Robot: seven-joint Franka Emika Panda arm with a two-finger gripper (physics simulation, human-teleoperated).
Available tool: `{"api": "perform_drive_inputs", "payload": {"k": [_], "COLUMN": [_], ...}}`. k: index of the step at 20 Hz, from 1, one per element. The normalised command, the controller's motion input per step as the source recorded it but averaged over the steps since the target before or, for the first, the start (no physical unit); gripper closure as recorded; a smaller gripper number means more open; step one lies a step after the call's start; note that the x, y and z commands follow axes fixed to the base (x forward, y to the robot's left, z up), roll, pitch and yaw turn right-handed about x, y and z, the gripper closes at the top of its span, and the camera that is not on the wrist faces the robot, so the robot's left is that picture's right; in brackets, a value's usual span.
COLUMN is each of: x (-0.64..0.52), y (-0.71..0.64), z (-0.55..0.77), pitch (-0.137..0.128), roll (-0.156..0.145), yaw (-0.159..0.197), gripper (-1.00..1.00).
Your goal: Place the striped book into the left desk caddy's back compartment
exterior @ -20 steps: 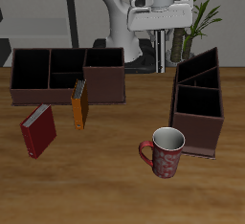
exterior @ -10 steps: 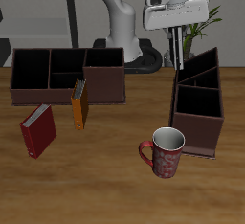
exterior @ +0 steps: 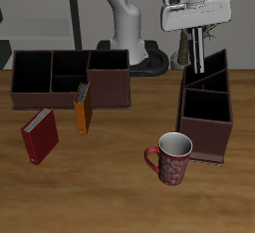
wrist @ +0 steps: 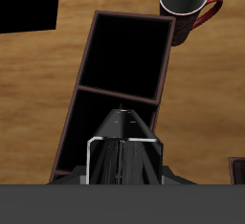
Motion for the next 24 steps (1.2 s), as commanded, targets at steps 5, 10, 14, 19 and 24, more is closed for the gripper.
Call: {"api": "perform_drive_inputs", "payload": {"k": [5,10,14,19,24], "x": [0.22,0.07,0.05,0.05,0.06], "y": [0.31,0.25,0.12,0.01,-0.03], "z": [0.01,0.01,0.04,-0.09,-0.09], "pitch": [0.025,0.008,0.002,0.016,0.016], "roll": [0.023,0.030,0.017,0.008,0.000], "yaw": [-0.018,-0.017,-0.025,-0.005,-0.022], "gripper": [1.00,1.00,1.00,1.00,1.00]}}
